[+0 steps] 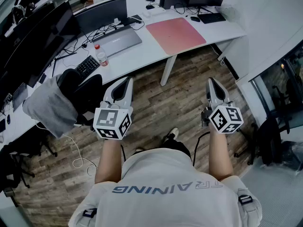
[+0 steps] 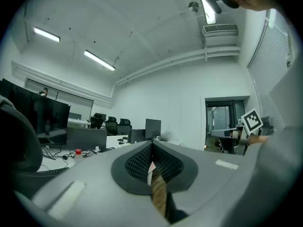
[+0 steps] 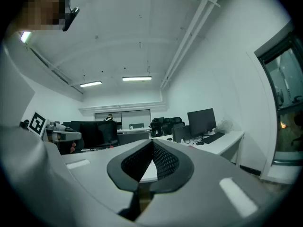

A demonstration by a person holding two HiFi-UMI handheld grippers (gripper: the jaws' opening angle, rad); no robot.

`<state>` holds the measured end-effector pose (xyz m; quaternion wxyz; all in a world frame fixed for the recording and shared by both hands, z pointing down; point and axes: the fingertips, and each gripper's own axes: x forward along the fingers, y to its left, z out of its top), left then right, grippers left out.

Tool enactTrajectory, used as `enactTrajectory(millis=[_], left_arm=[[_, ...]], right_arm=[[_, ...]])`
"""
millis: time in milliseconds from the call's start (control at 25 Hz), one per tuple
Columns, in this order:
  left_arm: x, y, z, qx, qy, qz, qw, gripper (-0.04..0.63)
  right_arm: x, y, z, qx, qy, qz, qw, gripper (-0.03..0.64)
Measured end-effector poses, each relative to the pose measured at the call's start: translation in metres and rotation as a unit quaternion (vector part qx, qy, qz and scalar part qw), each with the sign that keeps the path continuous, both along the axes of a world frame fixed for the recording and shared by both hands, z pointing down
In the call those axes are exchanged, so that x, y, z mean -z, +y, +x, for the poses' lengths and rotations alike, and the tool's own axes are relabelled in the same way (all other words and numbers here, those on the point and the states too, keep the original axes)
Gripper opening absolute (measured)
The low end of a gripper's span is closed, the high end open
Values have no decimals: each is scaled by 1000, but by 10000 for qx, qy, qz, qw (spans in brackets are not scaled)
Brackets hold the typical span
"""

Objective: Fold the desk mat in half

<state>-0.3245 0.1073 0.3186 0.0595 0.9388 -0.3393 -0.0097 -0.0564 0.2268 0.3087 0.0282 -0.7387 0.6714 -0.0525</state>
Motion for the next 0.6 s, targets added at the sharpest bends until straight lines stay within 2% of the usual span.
enactTrajectory(millis=[600], left_arm=[[-2,-10,12,-36,-77,-55,9999,3]], right_arm=[[-5,-12,8,67,-21,-93,9999,17]])
